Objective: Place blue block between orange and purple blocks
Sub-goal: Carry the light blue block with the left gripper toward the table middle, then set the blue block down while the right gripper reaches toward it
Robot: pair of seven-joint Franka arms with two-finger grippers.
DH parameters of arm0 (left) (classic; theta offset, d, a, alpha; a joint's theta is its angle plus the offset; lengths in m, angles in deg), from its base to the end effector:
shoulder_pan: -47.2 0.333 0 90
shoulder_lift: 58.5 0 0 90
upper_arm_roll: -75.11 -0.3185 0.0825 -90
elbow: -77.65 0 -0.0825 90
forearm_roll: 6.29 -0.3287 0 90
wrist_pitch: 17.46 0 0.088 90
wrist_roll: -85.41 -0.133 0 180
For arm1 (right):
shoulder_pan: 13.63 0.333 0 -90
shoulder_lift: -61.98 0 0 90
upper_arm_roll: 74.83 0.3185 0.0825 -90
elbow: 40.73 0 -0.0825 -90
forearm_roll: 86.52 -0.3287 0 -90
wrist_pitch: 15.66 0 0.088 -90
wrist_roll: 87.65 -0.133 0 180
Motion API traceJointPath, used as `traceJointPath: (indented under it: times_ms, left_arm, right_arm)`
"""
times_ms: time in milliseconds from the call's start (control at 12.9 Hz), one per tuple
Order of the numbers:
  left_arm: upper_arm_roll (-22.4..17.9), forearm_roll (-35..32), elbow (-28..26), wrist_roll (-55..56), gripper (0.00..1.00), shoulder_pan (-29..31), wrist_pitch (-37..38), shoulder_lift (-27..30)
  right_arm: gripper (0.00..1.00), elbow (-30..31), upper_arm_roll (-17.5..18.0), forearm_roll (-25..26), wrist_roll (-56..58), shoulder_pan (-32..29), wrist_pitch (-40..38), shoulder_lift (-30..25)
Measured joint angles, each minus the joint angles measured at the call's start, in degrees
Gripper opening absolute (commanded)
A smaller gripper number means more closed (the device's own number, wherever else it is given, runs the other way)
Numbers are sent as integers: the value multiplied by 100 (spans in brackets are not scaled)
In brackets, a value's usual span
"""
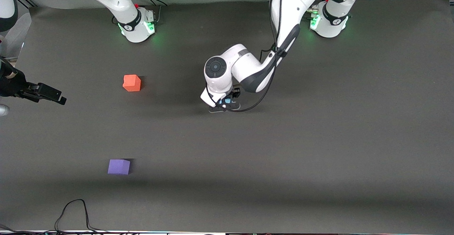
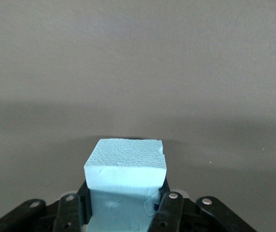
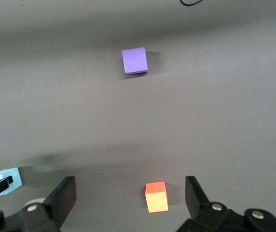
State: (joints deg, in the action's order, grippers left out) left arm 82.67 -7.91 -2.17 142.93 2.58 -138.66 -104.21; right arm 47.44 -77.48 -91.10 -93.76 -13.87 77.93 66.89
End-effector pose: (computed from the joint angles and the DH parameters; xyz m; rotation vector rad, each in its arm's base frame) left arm 0.4318 -0.5243 0.2364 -3.1178 -0.1777 0.1541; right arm 0.5312 -0.0156 0.5762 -3.0555 0.2473 -0.0105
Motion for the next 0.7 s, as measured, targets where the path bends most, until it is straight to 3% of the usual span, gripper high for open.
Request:
traceJointPath:
  times_ms: [77, 155, 232, 310, 696]
  left_arm:
    - [0, 0, 27, 2, 35, -42, -45, -73]
    - [0, 0, 32, 7, 43, -76, -101, -130]
    - [0, 0, 35, 9, 78, -96, -131, -175]
    - [-1, 0, 40, 9, 100, -102, -146, -203]
    - [-84, -29, 264, 9, 100, -94, -45, -183]
  right_arm:
    - [100, -5, -2, 0, -5, 0, 0, 1]
    - [100, -10, -4, 0, -13, 0, 0, 3]
    - [100, -10, -2, 0, -15, 0, -10, 15]
    - [100, -9, 4, 0, -15, 2, -19, 55]
    - [100, -2, 18, 0, -19, 417, -26, 315]
